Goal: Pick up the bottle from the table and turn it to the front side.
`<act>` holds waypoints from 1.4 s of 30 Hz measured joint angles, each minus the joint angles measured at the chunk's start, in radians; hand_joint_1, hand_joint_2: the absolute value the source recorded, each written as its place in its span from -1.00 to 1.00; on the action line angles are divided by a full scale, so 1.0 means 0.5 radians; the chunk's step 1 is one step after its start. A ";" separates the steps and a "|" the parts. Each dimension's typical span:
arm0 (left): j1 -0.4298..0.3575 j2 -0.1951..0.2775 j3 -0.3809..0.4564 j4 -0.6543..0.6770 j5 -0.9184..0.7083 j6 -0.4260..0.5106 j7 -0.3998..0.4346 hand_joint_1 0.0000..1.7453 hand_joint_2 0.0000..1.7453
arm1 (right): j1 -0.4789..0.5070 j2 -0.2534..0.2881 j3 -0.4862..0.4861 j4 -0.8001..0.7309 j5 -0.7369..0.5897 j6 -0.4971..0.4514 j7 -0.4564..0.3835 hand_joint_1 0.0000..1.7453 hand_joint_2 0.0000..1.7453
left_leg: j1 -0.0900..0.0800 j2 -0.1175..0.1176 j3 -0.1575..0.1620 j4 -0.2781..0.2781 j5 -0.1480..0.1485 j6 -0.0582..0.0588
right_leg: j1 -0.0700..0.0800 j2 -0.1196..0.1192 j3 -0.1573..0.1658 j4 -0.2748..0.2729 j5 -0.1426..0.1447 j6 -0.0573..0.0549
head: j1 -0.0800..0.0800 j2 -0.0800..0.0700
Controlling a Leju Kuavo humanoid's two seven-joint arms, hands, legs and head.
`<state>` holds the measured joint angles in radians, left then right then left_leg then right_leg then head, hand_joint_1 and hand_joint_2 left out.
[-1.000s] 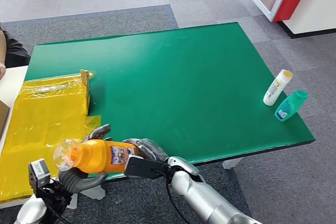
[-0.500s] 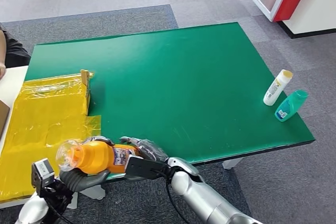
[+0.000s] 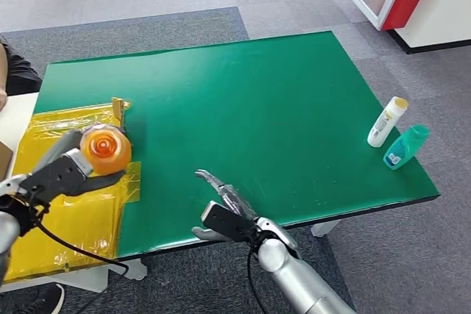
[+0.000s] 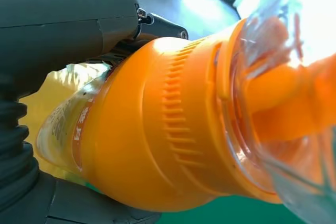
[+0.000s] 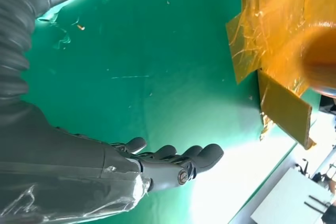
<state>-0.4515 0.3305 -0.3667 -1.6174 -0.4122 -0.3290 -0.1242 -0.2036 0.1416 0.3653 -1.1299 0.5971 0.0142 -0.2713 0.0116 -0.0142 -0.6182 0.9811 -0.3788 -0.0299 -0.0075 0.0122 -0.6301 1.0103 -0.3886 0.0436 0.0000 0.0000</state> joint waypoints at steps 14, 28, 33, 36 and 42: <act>-0.850 0.422 -0.890 0.369 0.125 -0.510 0.370 1.00 1.00 | 0.010 -0.022 -0.072 -0.005 -0.094 0.031 -0.083 -1.00 1.00 | 0.000 0.006 -0.001 0.000 0.001 0.000 | 0.001 0.007 -0.003 0.000 0.003 0.000 | 0.000 0.000; -0.337 0.146 -0.865 0.775 -1.082 0.121 0.584 1.00 1.00 | 0.049 -0.005 -0.082 0.002 -0.014 0.071 -0.020 -1.00 1.00 | -0.002 0.006 -0.003 0.000 0.001 0.001 | -0.002 0.006 -0.002 -0.001 0.002 0.000 | 0.000 0.000; -0.175 -0.125 -0.603 0.860 -1.475 0.243 0.544 1.00 1.00 | 0.066 0.016 -0.092 0.002 0.025 0.089 -0.008 -1.00 1.00 | -0.002 0.006 -0.004 0.000 0.000 0.002 | -0.003 0.007 -0.003 -0.001 0.003 0.001 | 0.000 0.000; -0.128 -0.260 -0.480 0.915 -1.608 0.281 0.528 0.84 1.00 | 0.067 0.028 -0.094 0.002 0.040 0.099 -0.004 -1.00 1.00 | -0.002 0.006 -0.004 0.000 0.000 0.002 | -0.002 0.007 -0.004 -0.001 0.003 0.001 | 0.000 0.000; -0.101 -0.472 -0.287 1.051 -1.758 0.240 0.510 -0.41 1.00 | 0.069 0.042 -0.102 0.002 0.061 0.112 0.001 -1.00 1.00 | -0.002 0.006 -0.004 0.000 0.000 0.002 | -0.002 0.007 -0.003 -0.001 0.003 0.001 | 0.000 0.000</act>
<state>-0.5022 0.0947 -0.5100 -1.0918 -1.2912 -0.2090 0.1310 -0.1692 0.1628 0.3143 -1.1288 0.6277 0.0704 -0.2710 0.0107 -0.0113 -0.6201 0.9810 -0.3787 -0.0289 -0.0087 0.0155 -0.6318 1.0098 -0.3873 0.0440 0.0002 0.0000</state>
